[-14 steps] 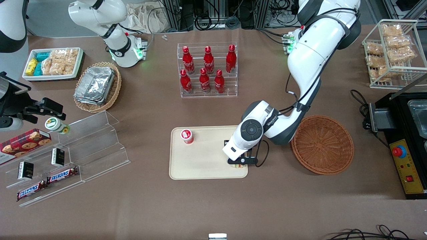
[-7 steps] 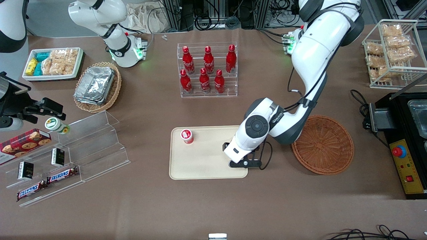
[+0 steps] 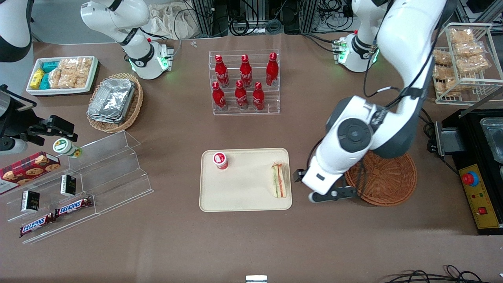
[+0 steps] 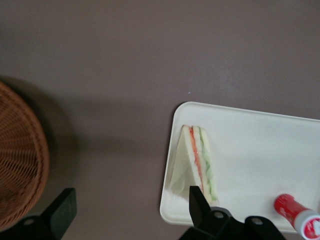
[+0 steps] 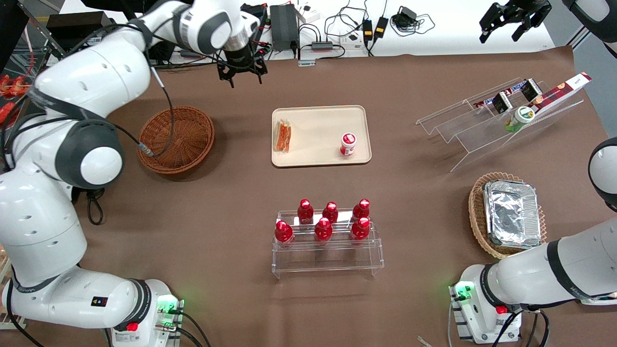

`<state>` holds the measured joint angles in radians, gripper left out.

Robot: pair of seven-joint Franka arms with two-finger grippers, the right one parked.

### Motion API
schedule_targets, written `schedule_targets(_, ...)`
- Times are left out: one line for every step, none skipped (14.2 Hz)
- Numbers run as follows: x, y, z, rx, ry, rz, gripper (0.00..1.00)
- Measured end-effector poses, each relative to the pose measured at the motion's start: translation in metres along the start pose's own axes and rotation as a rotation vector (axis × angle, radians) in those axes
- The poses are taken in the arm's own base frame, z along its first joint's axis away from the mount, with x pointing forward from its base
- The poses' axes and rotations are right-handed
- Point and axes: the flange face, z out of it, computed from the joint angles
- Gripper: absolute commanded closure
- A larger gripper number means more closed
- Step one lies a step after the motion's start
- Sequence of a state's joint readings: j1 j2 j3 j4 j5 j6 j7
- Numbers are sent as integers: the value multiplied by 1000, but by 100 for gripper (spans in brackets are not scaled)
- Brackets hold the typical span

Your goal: Place sandwich from basket to tray

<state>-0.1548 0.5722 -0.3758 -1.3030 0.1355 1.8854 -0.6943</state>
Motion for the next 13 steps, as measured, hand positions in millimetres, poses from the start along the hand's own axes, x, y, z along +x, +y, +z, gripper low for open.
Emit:
schedule_targets(0,-14,-14,-7,-12,-28,0)
schedule_targets(0,-31,-24,-5,-14,-47,0)
schedule_targets(-2,-49,-33,4,-13,-51,0)
schedule_targets(-6,-65,-40,18,-10,-48,0)
schedule_targets(-11,-83,-47,32,-8,-45,0)
schedule_targets(-16,-101,-55,38,-8,-39,0)
schedule_targets(-18,-122,-64,32,-12,-31,0)
schedule_targets(-19,-147,-74,22,-15,-23,0)
schedule_targets(-18,-177,-85,18,-24,-10,0)
schedule_targets(-16,-208,-95,21,-38,4,0)
schedule_targets(-13,-239,-105,25,-50,15,0)
schedule_targets(-10,-269,-114,28,-62,26,0)
schedule_targets(-8,-296,-123,28,-75,39,0)
